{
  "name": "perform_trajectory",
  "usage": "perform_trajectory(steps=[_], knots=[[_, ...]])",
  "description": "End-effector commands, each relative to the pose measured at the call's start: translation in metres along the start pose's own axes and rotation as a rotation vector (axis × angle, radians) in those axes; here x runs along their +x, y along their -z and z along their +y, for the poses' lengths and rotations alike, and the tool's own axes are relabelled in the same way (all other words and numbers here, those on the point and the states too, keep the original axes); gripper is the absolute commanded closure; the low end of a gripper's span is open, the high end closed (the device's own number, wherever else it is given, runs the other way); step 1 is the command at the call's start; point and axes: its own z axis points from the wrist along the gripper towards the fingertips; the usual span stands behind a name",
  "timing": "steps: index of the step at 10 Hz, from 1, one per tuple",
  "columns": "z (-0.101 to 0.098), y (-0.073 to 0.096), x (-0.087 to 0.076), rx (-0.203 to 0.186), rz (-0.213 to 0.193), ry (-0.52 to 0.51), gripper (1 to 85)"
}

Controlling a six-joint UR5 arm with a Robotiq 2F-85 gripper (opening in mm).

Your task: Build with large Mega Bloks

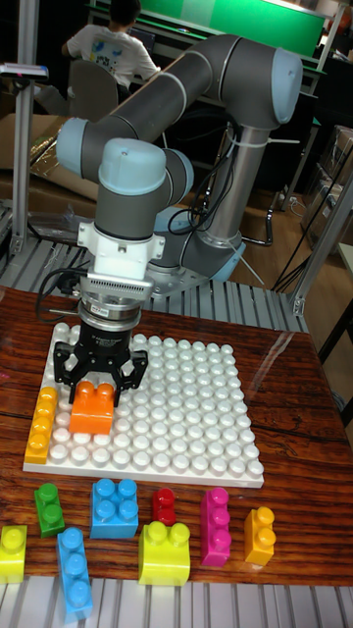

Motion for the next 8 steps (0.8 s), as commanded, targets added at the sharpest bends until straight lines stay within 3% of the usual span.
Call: perform_trajectory(steps=[1,8], knots=[[0.001,-0.0003,0.0022,-0.002,0.003,-0.02,84.7],[0.0004,-0.0039,0.0062,0.001,0.007,-0.021,84.7]])
